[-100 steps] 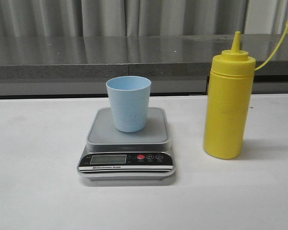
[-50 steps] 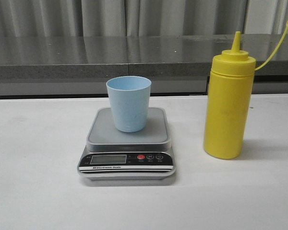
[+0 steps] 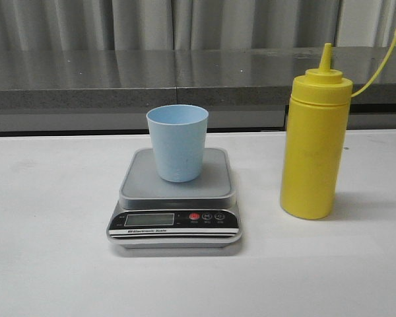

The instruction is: Pour seasoning into cup on scale with both arms

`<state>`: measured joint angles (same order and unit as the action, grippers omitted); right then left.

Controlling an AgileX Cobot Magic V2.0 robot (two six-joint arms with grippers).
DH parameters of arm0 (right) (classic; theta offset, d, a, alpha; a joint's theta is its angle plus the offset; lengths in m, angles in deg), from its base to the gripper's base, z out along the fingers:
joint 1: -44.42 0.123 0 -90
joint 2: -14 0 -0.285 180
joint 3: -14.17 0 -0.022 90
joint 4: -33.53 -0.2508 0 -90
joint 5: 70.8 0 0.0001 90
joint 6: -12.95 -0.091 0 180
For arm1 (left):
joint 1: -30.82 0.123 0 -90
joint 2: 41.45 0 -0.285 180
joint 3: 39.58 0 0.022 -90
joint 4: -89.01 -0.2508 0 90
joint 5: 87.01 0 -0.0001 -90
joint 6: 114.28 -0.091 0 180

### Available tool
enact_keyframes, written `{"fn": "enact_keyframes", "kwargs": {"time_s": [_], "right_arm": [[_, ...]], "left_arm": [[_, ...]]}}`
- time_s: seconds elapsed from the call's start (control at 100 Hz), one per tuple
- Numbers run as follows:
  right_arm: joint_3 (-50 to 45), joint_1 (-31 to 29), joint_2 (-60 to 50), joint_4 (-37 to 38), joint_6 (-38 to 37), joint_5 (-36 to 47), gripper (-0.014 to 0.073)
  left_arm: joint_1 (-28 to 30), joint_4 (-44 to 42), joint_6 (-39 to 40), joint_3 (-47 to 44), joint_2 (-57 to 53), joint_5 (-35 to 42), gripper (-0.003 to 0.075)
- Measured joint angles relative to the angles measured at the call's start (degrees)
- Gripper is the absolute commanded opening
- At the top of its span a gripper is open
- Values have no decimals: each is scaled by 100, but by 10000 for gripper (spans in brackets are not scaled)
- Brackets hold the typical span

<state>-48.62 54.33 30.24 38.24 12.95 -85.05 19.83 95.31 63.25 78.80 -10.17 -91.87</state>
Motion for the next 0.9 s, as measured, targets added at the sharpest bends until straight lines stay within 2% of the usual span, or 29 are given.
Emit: {"fn": "enact_keyframes", "kwargs": {"time_s": [0.37, 0.54, 0.9], "right_arm": [[0, 0, 0, 0, 0, -11, -67], [0, -12, -39, 243, 0, -53, -67], [-827, -726, -857, 317, -270, -74, -67]], "left_arm": [[0, 0, 0, 0, 0, 0, -18], [0, 0, 0, 0, 0, 0, -18], [0, 0, 0, 0, 0, 0, -18]]}}
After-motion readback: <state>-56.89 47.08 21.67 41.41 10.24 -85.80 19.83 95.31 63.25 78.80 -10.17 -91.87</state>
